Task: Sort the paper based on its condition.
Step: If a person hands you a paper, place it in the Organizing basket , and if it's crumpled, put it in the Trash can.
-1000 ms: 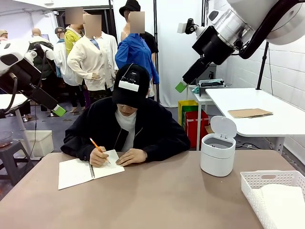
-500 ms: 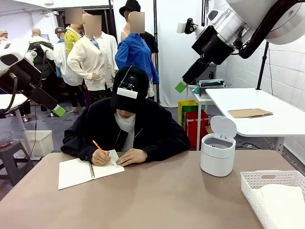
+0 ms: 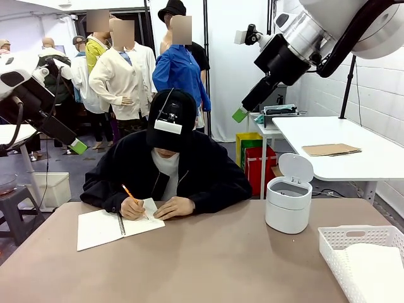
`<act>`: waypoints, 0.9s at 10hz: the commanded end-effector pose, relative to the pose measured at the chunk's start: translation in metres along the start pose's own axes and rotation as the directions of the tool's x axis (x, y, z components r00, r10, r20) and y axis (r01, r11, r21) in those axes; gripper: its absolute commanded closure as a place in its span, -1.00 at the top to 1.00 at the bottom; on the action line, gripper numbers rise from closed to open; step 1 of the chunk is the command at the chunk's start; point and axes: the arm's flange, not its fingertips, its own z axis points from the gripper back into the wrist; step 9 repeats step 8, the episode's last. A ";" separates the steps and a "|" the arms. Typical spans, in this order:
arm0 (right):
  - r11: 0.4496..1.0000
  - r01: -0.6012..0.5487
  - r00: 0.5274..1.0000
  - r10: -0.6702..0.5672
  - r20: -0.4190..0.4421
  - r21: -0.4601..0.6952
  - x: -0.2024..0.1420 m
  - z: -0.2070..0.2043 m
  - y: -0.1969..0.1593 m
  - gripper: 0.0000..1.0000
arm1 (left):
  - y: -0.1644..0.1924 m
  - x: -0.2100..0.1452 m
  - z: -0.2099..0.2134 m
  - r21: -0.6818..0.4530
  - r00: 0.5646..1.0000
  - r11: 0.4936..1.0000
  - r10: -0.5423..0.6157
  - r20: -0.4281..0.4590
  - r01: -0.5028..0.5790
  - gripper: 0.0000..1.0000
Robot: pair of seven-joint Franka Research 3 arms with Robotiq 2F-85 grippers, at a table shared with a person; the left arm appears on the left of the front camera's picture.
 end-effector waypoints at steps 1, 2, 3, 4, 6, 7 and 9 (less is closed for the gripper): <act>1.000 0.002 1.000 -0.002 0.005 0.010 0.000 0.000 0.000 1.00 | 0.000 0.000 0.000 0.005 1.000 1.000 0.001 -0.001 -0.001 1.00; 1.000 0.002 1.000 -0.002 0.005 0.010 0.000 0.000 0.000 1.00 | 0.000 0.000 0.000 0.005 1.000 1.000 0.001 -0.001 -0.001 1.00; 1.000 0.002 1.000 -0.002 0.005 0.010 0.000 0.000 0.000 1.00 | 0.000 0.000 0.000 0.005 1.000 1.000 0.001 -0.001 -0.001 1.00; 1.000 0.002 1.000 -0.002 0.005 0.010 0.000 0.000 0.000 1.00 | 0.000 0.000 0.000 0.005 1.000 1.000 0.001 -0.001 -0.001 1.00; 1.000 0.002 1.000 -0.002 0.005 0.010 0.000 0.000 0.000 1.00 | 0.000 0.000 0.000 0.005 1.000 1.000 0.001 -0.001 -0.001 1.00; 1.000 0.002 1.000 -0.002 0.005 0.010 0.000 0.000 0.000 1.00 | 0.000 0.000 0.000 0.005 1.000 1.000 0.001 -0.001 -0.001 1.00; 1.000 0.002 1.000 -0.002 0.005 0.010 0.000 0.000 0.000 1.00 | 0.000 0.000 0.000 0.005 1.000 1.000 0.001 -0.001 -0.001 1.00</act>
